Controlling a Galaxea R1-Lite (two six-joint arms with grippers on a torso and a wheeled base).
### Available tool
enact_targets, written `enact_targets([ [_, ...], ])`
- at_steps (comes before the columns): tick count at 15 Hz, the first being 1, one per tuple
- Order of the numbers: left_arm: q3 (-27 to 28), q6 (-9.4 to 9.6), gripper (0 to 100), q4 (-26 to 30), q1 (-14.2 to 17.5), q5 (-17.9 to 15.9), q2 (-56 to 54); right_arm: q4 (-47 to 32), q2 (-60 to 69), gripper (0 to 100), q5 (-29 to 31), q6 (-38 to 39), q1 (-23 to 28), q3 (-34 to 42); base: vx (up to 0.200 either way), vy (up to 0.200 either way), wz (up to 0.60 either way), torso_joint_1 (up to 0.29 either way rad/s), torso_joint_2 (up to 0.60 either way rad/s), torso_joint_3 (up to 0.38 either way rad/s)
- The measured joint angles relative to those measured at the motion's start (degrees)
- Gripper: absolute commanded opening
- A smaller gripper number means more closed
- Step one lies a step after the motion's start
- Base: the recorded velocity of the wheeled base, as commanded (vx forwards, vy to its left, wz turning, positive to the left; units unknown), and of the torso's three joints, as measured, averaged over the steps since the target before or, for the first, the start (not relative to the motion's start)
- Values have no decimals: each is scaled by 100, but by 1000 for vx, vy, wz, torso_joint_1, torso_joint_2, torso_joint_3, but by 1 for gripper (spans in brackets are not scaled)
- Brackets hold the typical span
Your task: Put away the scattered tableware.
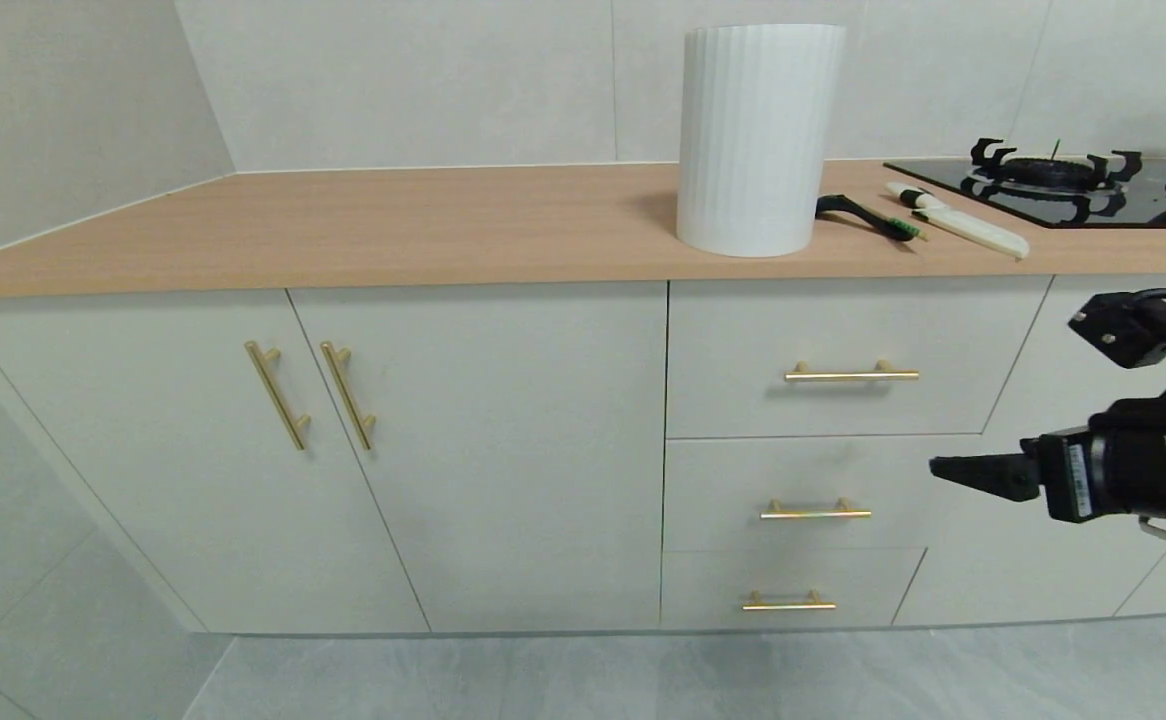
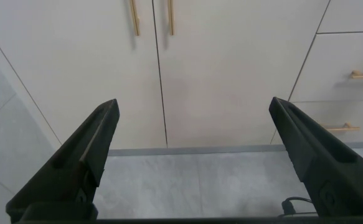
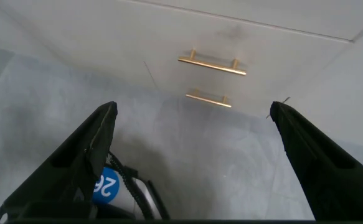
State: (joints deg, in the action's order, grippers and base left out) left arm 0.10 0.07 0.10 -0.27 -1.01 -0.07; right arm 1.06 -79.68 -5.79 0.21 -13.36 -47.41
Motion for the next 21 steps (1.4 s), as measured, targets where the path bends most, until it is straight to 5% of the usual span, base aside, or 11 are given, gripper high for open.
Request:
enact_targets([
  [17, 0, 2, 100, 0, 0, 0, 0, 3941, -4317, 100, 940, 179, -22, -41, 0, 0, 0, 0, 0, 0],
  [21, 0, 2, 100, 0, 0, -2, 0, 4350, -4981, 100, 1329, 332, -26, -284, 0, 0, 0, 0, 0, 0],
])
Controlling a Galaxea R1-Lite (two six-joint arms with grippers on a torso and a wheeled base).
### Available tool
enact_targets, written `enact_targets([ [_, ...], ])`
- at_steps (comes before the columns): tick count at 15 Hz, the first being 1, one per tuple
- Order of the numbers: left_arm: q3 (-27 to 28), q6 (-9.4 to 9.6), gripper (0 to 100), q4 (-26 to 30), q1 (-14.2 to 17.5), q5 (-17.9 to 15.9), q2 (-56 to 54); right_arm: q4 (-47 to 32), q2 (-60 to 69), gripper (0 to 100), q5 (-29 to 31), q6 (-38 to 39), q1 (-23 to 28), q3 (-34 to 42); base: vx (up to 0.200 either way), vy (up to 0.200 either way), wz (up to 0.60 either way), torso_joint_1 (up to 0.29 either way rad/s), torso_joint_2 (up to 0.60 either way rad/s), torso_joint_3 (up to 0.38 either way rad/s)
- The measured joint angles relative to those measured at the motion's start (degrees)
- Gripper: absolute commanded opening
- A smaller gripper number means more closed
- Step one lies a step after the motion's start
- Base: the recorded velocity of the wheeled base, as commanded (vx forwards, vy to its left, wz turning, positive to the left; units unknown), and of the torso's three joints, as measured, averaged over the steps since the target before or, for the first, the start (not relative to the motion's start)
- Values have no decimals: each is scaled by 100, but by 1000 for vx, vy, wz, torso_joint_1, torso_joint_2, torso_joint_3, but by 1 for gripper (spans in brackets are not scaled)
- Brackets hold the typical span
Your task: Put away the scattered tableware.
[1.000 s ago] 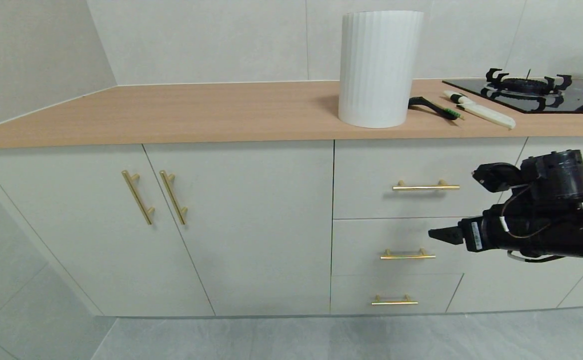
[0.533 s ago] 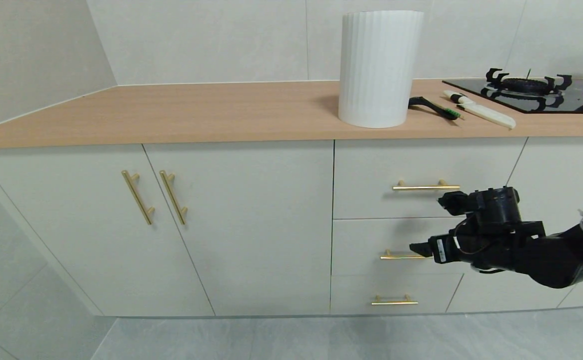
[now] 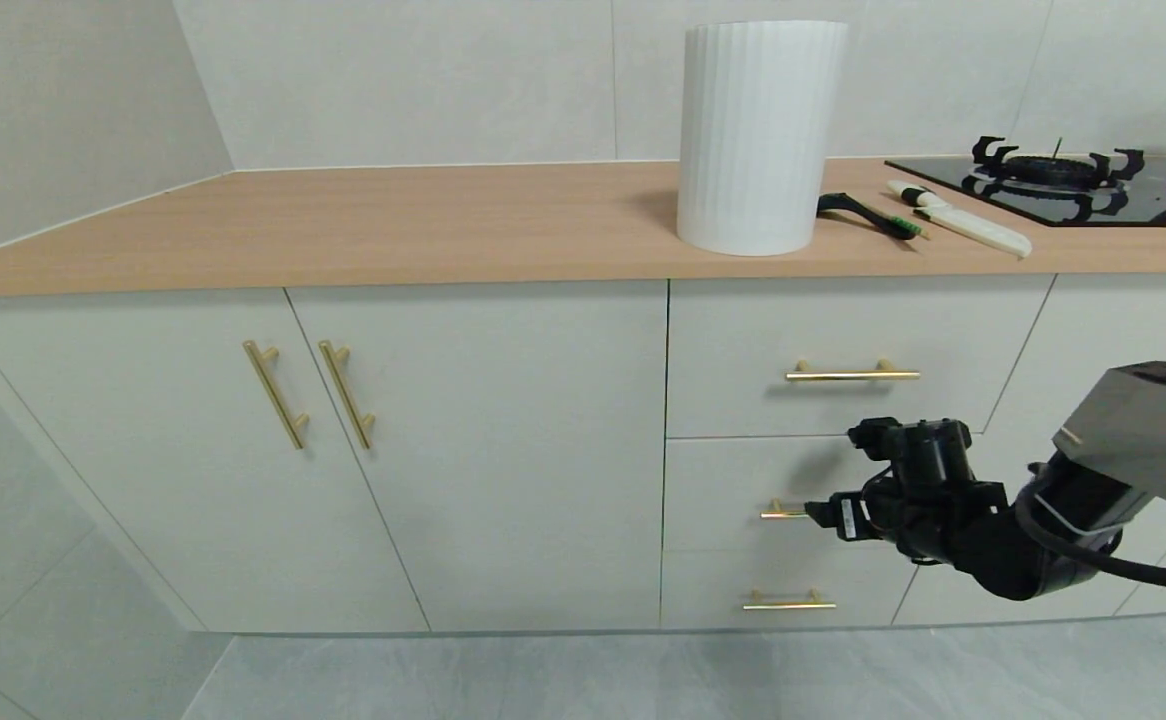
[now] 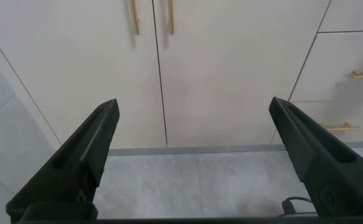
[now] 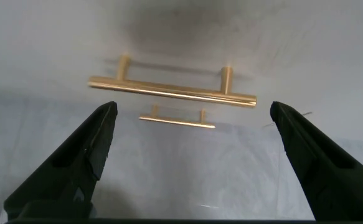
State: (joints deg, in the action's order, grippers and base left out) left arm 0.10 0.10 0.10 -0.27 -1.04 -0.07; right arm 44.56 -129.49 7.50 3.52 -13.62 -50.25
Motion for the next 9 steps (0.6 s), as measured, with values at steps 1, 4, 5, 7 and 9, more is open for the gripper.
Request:
enact_targets([
  [1, 0, 0, 100, 0, 0, 2, 0, 6, -127, 100, 40, 49, 0, -77, 0, 0, 0, 0, 0, 0],
  [4, 0, 0, 100, 0, 0, 6, 0, 167, -450, 100, 336, 200, 0, -333, 0, 0, 0, 0, 0, 0],
  [5, 0, 0, 100, 0, 0, 6, 0, 358, -563, 100, 378, 197, 0, -396, 0, 0, 0, 0, 0, 0],
  [7, 0, 0, 100, 0, 0, 4, 0, 586, -756, 100, 396, 191, 0, -482, 0, 0, 0, 0, 0, 0],
  [9, 0, 0, 100, 0, 0, 2, 0, 597, -896, 100, 411, 195, 0, -590, 0, 0, 0, 0, 0, 0],
])
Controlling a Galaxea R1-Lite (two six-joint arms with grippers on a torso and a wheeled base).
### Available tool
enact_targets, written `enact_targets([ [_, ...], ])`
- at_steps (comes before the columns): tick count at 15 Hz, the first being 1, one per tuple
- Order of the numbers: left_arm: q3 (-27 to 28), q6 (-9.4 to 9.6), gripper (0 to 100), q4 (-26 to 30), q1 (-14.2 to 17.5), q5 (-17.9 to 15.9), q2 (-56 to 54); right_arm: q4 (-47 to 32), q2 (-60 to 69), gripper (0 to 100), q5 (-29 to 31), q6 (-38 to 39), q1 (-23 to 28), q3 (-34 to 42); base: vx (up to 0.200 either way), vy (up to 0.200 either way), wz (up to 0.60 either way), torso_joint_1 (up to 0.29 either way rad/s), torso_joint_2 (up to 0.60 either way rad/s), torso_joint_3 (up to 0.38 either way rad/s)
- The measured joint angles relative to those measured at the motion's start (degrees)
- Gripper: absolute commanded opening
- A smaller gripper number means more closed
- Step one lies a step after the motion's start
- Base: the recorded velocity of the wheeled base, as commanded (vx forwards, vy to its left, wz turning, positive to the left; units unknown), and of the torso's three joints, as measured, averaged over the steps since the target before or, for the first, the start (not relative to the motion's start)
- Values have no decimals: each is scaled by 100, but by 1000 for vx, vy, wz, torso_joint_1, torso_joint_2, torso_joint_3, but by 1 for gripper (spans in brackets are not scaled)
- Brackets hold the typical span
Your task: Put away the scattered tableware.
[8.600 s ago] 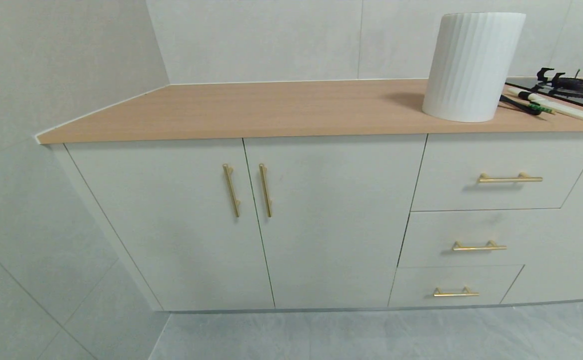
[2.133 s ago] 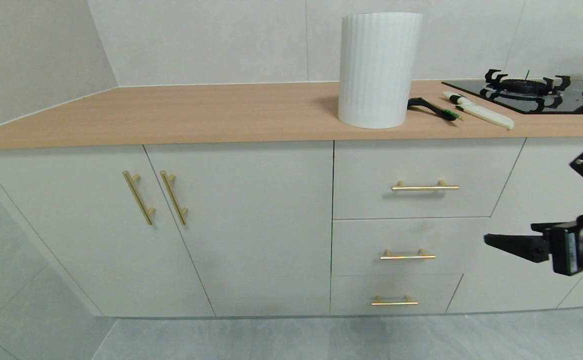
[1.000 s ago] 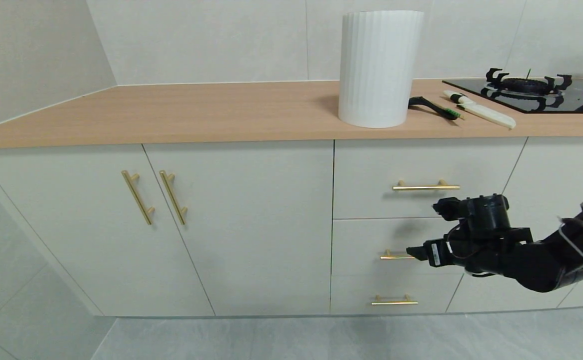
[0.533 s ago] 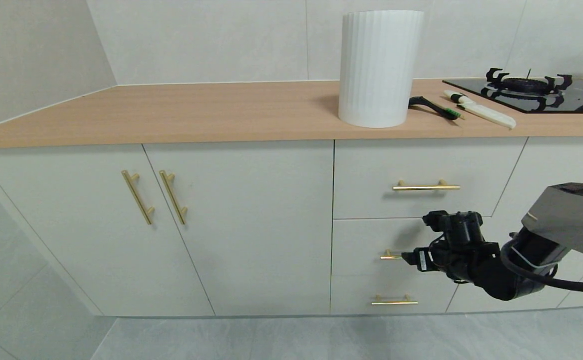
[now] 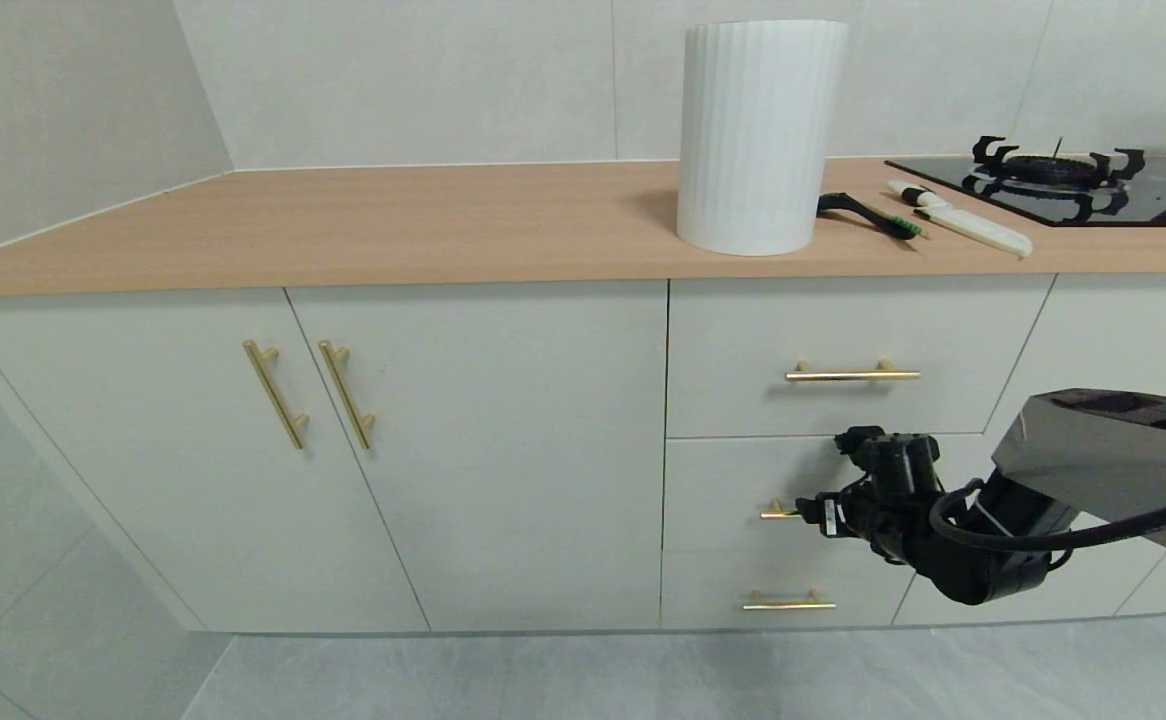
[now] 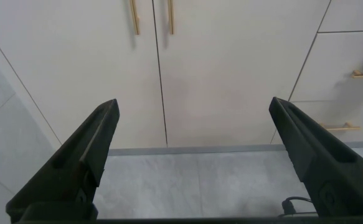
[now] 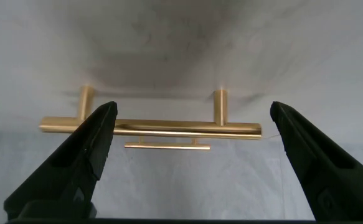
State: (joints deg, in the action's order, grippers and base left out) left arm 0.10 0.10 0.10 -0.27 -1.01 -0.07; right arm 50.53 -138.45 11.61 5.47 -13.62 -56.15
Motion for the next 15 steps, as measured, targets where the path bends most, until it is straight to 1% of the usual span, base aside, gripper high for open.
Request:
enact_targets([
  [8, 0, -2, 100, 0, 0, 1, 0, 265, -551, 100, 293, -1, 6, -536, 0, 0, 0, 0, 0, 0],
  [15, 0, 0, 100, 0, 0, 1, 0, 265, -524, 100, 311, -1, 11, -363, 0, 0, 0, 0, 0, 0],
])
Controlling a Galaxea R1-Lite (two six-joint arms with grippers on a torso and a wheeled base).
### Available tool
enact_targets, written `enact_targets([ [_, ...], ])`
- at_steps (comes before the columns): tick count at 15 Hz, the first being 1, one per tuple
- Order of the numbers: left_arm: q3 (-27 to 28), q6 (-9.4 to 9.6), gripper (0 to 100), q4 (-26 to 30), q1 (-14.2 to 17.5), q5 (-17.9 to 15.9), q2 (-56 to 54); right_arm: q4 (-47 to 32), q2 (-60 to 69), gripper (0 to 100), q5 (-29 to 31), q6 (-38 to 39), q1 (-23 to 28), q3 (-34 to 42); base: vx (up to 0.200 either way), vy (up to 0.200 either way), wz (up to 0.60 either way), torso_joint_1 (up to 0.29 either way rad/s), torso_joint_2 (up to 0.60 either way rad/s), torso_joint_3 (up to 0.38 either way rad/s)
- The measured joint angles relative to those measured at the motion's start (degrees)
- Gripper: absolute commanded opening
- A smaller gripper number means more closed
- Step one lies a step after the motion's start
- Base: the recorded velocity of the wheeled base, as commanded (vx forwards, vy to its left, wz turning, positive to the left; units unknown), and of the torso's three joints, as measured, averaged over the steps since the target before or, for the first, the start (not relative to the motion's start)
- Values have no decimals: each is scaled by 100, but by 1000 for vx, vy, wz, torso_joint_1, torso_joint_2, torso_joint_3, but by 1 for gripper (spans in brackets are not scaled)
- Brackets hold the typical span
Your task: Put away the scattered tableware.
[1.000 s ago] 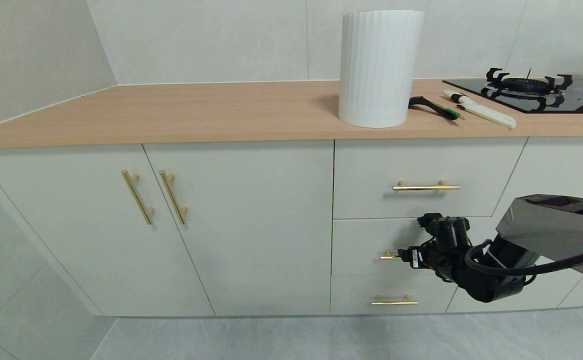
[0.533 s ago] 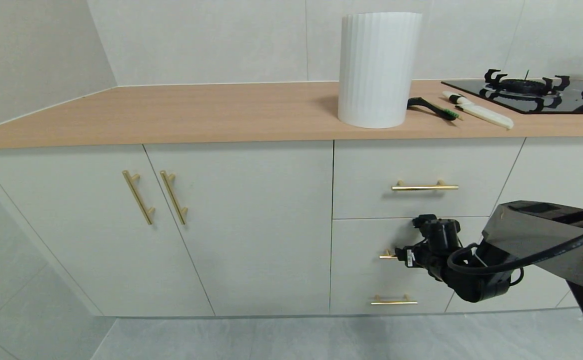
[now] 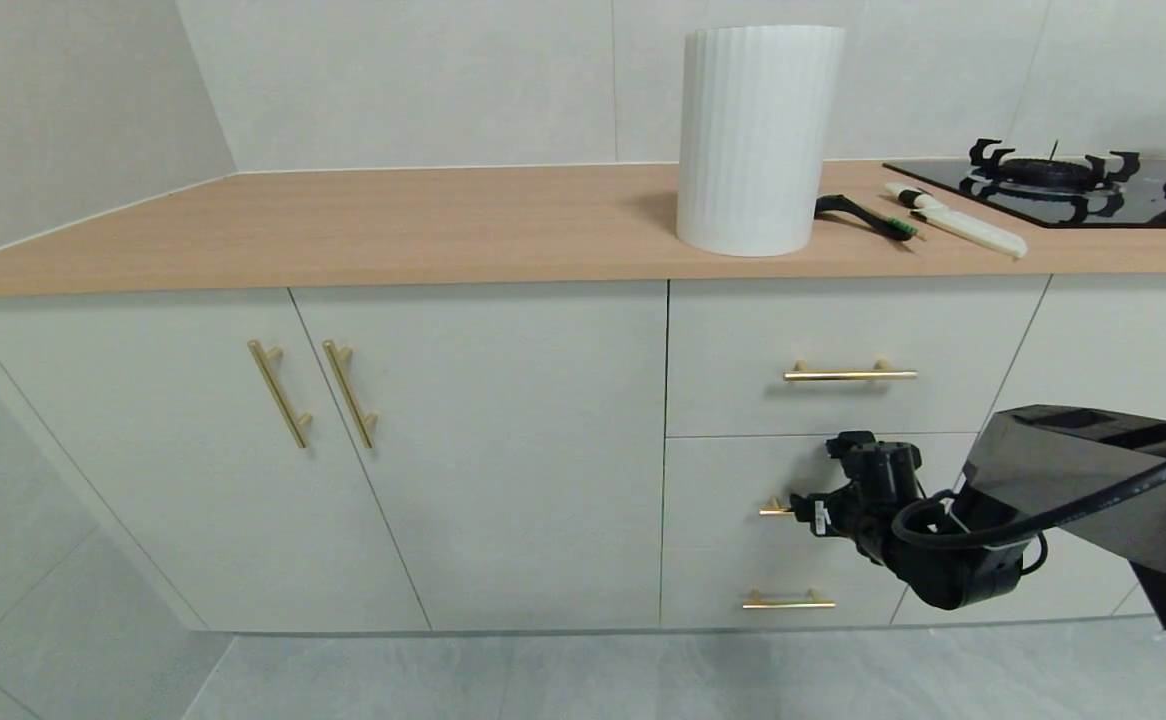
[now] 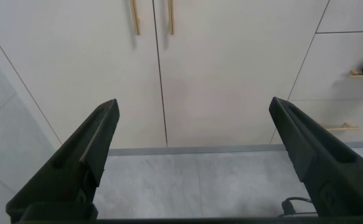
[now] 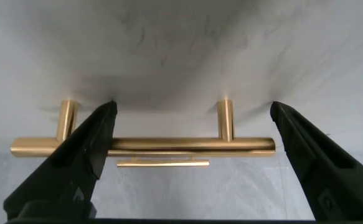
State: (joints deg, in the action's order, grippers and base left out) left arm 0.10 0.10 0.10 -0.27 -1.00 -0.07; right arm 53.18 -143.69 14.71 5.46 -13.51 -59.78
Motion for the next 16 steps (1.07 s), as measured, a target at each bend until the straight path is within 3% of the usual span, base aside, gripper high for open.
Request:
enact_targets([
  [11, 0, 0, 100, -2, 2, -1, 0, -846, 588, 100, -224, -32, -5, 499, 0, 0, 0, 0, 0, 0],
  [16, 0, 0, 100, 0, 0, 2, 0, -785, 651, 100, -224, -11, 4, 513, 0, 0, 0, 0, 0, 0],
])
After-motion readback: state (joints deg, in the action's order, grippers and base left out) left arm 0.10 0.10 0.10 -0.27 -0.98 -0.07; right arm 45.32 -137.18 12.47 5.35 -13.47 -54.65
